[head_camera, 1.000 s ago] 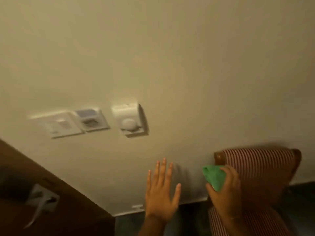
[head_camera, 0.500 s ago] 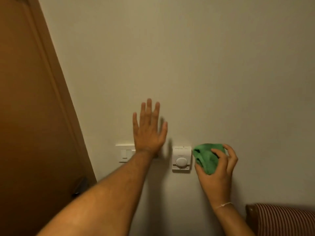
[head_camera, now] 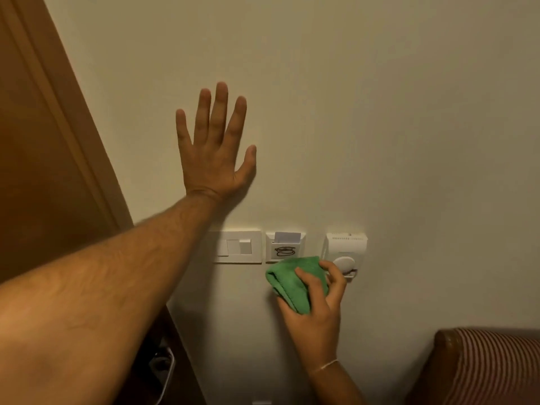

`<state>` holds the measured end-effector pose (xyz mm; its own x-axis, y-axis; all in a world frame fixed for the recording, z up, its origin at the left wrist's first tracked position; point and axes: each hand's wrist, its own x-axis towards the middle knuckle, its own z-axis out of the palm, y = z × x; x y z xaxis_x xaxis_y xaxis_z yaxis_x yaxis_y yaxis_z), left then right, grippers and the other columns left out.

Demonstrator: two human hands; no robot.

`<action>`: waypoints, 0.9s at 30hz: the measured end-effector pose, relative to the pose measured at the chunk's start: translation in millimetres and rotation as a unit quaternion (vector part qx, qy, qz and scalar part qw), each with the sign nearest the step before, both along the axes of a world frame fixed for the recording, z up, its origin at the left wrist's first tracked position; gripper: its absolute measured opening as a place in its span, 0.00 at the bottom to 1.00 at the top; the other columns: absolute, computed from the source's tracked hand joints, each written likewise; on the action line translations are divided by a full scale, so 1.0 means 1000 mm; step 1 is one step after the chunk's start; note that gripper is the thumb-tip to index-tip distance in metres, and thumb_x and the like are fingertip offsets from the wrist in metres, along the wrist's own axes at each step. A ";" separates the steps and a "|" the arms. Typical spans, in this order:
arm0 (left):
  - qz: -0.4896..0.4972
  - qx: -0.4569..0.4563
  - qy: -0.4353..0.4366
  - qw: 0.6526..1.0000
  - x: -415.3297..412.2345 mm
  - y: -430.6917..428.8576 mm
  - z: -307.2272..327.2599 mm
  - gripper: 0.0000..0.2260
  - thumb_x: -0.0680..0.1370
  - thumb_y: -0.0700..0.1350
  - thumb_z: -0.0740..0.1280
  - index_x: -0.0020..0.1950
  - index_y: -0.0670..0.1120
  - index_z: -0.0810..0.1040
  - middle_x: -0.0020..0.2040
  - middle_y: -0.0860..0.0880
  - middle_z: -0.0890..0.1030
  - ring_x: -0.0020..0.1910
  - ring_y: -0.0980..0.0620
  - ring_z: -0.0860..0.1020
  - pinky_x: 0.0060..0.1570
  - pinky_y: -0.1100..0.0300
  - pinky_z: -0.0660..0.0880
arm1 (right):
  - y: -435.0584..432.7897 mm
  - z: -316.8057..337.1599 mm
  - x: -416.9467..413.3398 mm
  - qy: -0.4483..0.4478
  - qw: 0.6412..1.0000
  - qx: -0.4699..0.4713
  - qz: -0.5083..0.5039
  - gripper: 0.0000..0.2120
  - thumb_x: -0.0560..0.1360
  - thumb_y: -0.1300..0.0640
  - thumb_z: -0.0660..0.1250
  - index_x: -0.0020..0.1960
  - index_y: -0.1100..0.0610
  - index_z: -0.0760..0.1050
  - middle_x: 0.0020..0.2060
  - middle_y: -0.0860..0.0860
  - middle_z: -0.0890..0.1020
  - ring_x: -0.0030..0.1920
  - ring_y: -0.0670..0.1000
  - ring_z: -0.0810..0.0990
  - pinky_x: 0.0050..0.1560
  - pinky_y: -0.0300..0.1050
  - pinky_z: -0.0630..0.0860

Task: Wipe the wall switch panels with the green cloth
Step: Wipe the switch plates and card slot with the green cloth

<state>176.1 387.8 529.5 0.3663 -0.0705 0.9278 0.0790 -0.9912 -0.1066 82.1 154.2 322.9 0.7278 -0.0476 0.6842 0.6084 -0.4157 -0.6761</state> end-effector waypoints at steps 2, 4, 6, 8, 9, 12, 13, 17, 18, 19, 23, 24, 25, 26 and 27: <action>0.001 0.021 -0.022 1.000 0.009 0.005 -0.003 0.35 0.84 0.59 0.57 0.89 0.48 0.53 0.87 0.39 0.55 0.86 0.37 0.52 0.81 0.30 0.46 | 0.014 -0.014 0.006 0.013 1.000 -0.001 -0.013 0.28 0.66 0.52 0.86 0.63 0.45 0.79 0.73 0.48 0.67 0.72 0.58 0.75 0.63 0.61 0.84; 0.007 0.025 -0.039 0.999 0.012 0.006 -0.002 0.36 0.83 0.59 0.57 0.89 0.48 0.54 0.87 0.39 0.56 0.86 0.36 0.53 0.81 0.29 0.46 | 0.026 -0.022 0.011 0.019 0.999 -0.002 -0.028 0.27 0.68 0.51 0.84 0.64 0.48 0.80 0.73 0.52 0.68 0.72 0.60 0.75 0.61 0.63 0.85; 0.015 0.022 -0.050 0.998 0.011 0.007 -0.002 0.36 0.83 0.58 0.59 0.89 0.48 0.55 0.86 0.38 0.58 0.85 0.35 0.54 0.80 0.29 0.48 | 0.037 -0.031 0.017 0.024 0.999 -0.007 -0.044 0.26 0.67 0.53 0.85 0.63 0.54 0.82 0.73 0.54 0.68 0.71 0.63 0.75 0.59 0.64 0.86; 0.029 0.019 -0.049 0.998 0.010 0.004 -0.003 0.35 0.83 0.58 0.59 0.88 0.48 0.57 0.86 0.38 0.59 0.85 0.34 0.56 0.80 0.28 0.49 | 0.048 -0.035 0.023 0.022 0.998 -0.001 -0.058 0.25 0.68 0.53 0.84 0.63 0.57 0.84 0.72 0.55 0.69 0.71 0.63 0.76 0.59 0.64 0.86; 0.037 0.019 -0.046 0.998 0.010 0.002 -0.002 0.35 0.83 0.58 0.60 0.88 0.48 0.57 0.86 0.38 0.60 0.85 0.34 0.57 0.80 0.28 0.50 | 0.052 -0.035 0.026 0.020 0.998 0.007 -0.064 0.24 0.70 0.51 0.82 0.63 0.56 0.84 0.72 0.56 0.69 0.71 0.63 0.76 0.59 0.63 0.85; 0.049 0.019 -0.047 0.998 0.010 0.000 -0.002 0.35 0.83 0.58 0.61 0.88 0.48 0.58 0.85 0.37 0.61 0.84 0.33 0.58 0.79 0.27 0.52 | 0.060 -0.036 0.032 0.012 0.996 0.023 -0.086 0.22 0.73 0.47 0.78 0.63 0.57 0.85 0.71 0.57 0.71 0.71 0.63 0.76 0.61 0.62 0.84; 0.049 0.019 -0.051 0.997 0.011 0.001 -0.002 0.35 0.83 0.58 0.62 0.88 0.48 0.58 0.85 0.37 0.62 0.84 0.32 0.59 0.79 0.26 0.53 | 0.061 -0.036 0.034 0.008 0.995 0.022 -0.093 0.22 0.73 0.47 0.78 0.62 0.57 0.85 0.71 0.58 0.71 0.70 0.63 0.76 0.62 0.62 0.84; 0.048 0.010 -0.056 0.997 0.010 0.001 -0.005 0.34 0.84 0.59 0.61 0.88 0.48 0.58 0.85 0.37 0.63 0.83 0.33 0.60 0.78 0.27 0.53 | 0.060 -0.041 0.040 0.008 0.993 0.009 -0.116 0.22 0.71 0.48 0.79 0.62 0.56 0.86 0.72 0.59 0.72 0.71 0.64 0.76 0.64 0.62 0.83; 0.047 0.008 -0.054 0.997 0.010 0.000 -0.005 0.34 0.84 0.59 0.61 0.88 0.48 0.59 0.85 0.37 0.63 0.83 0.33 0.61 0.78 0.26 0.54 | 0.059 -0.042 0.042 0.018 0.992 0.021 -0.122 0.22 0.70 0.50 0.80 0.62 0.55 0.85 0.73 0.59 0.71 0.71 0.64 0.76 0.63 0.62 0.84; 0.045 0.006 -0.051 0.998 0.009 -0.001 -0.004 0.33 0.84 0.59 0.61 0.88 0.48 0.59 0.85 0.37 0.63 0.83 0.33 0.61 0.78 0.26 0.54 | 0.058 -0.043 0.043 0.028 0.991 0.037 -0.127 0.22 0.69 0.51 0.81 0.62 0.55 0.85 0.73 0.58 0.71 0.72 0.63 0.76 0.63 0.62 0.84; 0.039 -0.002 -0.040 0.998 0.006 -0.004 -0.004 0.32 0.86 0.59 0.59 0.88 0.47 0.60 0.85 0.37 0.63 0.83 0.33 0.61 0.77 0.25 0.54 | 0.060 -0.046 0.043 0.009 0.991 0.057 -0.122 0.21 0.71 0.50 0.80 0.61 0.57 0.86 0.72 0.59 0.71 0.71 0.63 0.77 0.61 0.62 0.85; 0.039 -0.005 -0.037 0.999 0.005 -0.004 -0.005 0.32 0.86 0.59 0.59 0.88 0.47 0.60 0.85 0.37 0.63 0.83 0.32 0.61 0.77 0.24 0.54 | 0.064 -0.045 0.042 -0.002 0.993 0.047 -0.110 0.20 0.72 0.50 0.79 0.61 0.57 0.86 0.71 0.58 0.72 0.70 0.63 0.77 0.62 0.61 0.84; 0.038 -0.006 -0.034 0.999 0.005 -0.004 -0.005 0.32 0.86 0.58 0.58 0.88 0.47 0.60 0.85 0.37 0.63 0.83 0.32 0.61 0.77 0.24 0.54 | 0.069 -0.045 0.042 -0.010 0.995 0.033 -0.096 0.20 0.72 0.50 0.79 0.61 0.58 0.86 0.71 0.58 0.72 0.69 0.63 0.77 0.62 0.60 0.84; 0.038 -0.008 -0.033 0.999 0.004 -0.004 -0.005 0.31 0.86 0.58 0.58 0.88 0.46 0.60 0.85 0.37 0.63 0.83 0.32 0.61 0.77 0.24 0.54 | 0.074 -0.045 0.041 -0.013 0.996 0.017 -0.084 0.20 0.72 0.52 0.81 0.62 0.58 0.86 0.71 0.58 0.72 0.69 0.63 0.77 0.63 0.59 0.83; 0.038 -0.008 -0.033 0.999 0.003 -0.003 -0.005 0.31 0.86 0.58 0.58 0.87 0.46 0.61 0.85 0.37 0.63 0.83 0.32 0.61 0.77 0.24 0.54 | 0.078 -0.045 0.041 -0.011 0.997 0.006 -0.076 0.22 0.71 0.54 0.84 0.62 0.58 0.86 0.70 0.59 0.73 0.70 0.62 0.77 0.64 0.58 0.83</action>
<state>179.3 384.5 524.4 0.3081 -0.0291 0.9509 0.1596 -0.9838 -0.0819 123.0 232.4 277.6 0.6964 -0.1642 0.6987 0.5535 -0.4969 -0.6684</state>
